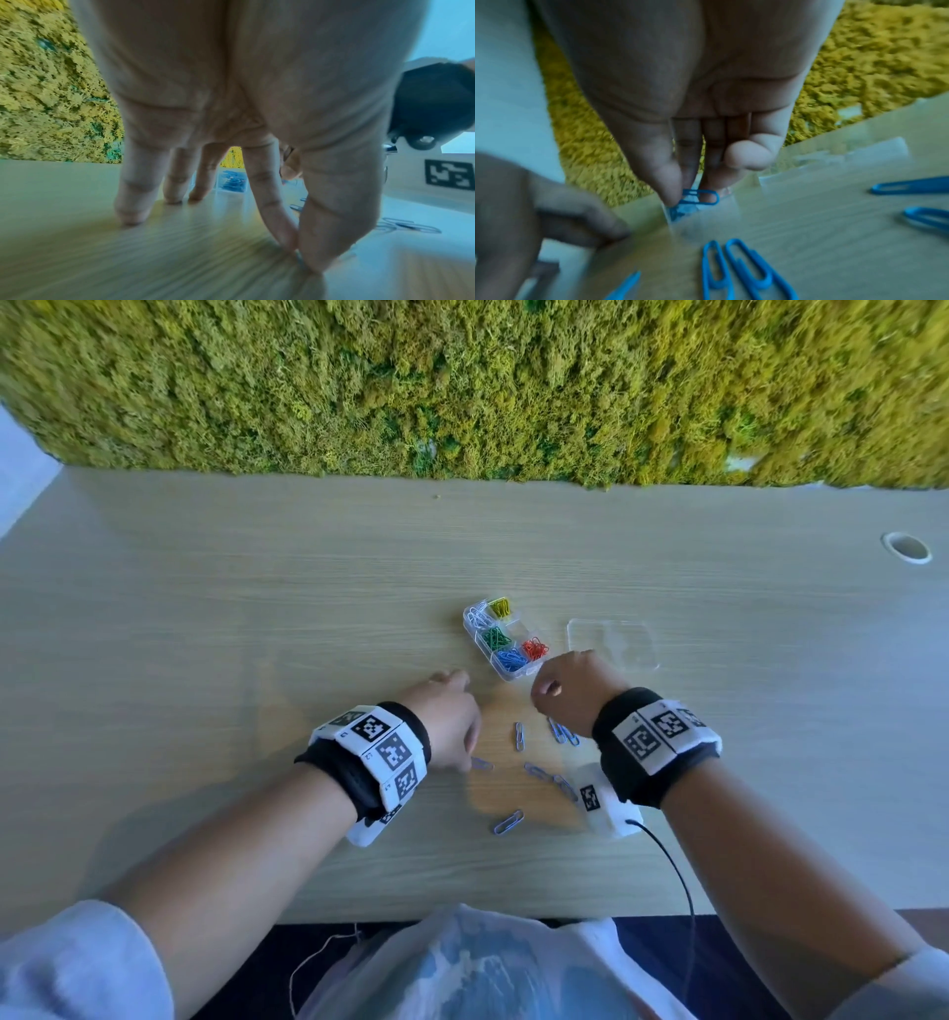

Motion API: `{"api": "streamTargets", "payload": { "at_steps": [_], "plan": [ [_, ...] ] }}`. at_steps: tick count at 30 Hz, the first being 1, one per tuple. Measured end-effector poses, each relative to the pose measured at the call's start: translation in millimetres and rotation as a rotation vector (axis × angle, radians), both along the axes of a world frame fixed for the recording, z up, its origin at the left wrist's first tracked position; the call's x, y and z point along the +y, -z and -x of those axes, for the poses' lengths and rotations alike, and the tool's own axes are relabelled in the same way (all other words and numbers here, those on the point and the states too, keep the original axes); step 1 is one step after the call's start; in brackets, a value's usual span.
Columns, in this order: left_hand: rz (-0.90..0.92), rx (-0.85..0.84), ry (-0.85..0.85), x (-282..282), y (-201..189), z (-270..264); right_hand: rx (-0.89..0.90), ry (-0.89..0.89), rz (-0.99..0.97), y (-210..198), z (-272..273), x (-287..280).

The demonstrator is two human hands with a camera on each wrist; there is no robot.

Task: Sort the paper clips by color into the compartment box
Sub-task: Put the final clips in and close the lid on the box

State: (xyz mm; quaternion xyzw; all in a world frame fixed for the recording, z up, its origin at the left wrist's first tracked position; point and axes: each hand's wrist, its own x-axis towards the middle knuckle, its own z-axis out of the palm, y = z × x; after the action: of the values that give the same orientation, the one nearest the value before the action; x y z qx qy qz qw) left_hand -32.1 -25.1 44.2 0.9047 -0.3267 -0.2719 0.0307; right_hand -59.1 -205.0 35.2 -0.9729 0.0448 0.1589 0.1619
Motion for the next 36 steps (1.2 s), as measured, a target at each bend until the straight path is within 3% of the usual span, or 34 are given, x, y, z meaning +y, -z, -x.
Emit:
{"api": "streamTargets", "payload": {
  "at_steps": [2, 7, 11, 13, 17, 19, 22, 24, 31, 34, 36],
  "plan": [
    [-0.017, -0.003, 0.020, -1.1, 1.3, -0.8, -0.076, 0.136, -0.180, -2.4, 4.9, -11.0],
    [0.043, -0.031, 0.049, 2.1, 8.6, -4.4, -0.144, 0.690, -0.998, -6.6, 28.7, -39.1],
    [0.295, 0.034, 0.022, 6.1, 15.2, -8.0, -0.081, 1.120, -1.489, 1.1, 48.7, -60.7],
    [0.478, 0.117, -0.100, 5.0, 17.8, -6.0, -0.070, 1.215, -1.578, 4.0, 54.0, -67.8],
    [0.878, 0.588, -0.454, -0.6, 13.1, -1.7, -0.068, 1.089, -1.400, 5.3, 60.7, -74.1],
    [1.032, 0.790, -0.553, -2.5, 9.6, -2.3, -0.066, 0.908, -1.055, 8.1, 61.2, -73.3],
    [1.114, 0.917, -0.588, -3.6, 7.2, -4.3, -0.008, 0.566, -0.356, 13.6, 58.2, -69.7],
    [1.112, 0.915, -0.580, -2.0, 10.8, -6.5, 0.034, 0.485, -0.162, 16.7, 55.8, -65.6],
    [0.978, 0.716, -0.470, 9.3, 24.7, -7.6, 0.035, 0.400, -0.052, 19.3, 48.7, -53.6],
    [0.992, 0.731, -0.497, 11.7, 26.1, -6.7, 0.041, 0.400, -0.054, 17.1, 47.3, -51.9],
    [0.995, 0.769, -0.483, 11.3, 25.1, -5.8, 0.060, 0.430, -0.165, 12.5, 46.7, -53.4]
  ]
}}
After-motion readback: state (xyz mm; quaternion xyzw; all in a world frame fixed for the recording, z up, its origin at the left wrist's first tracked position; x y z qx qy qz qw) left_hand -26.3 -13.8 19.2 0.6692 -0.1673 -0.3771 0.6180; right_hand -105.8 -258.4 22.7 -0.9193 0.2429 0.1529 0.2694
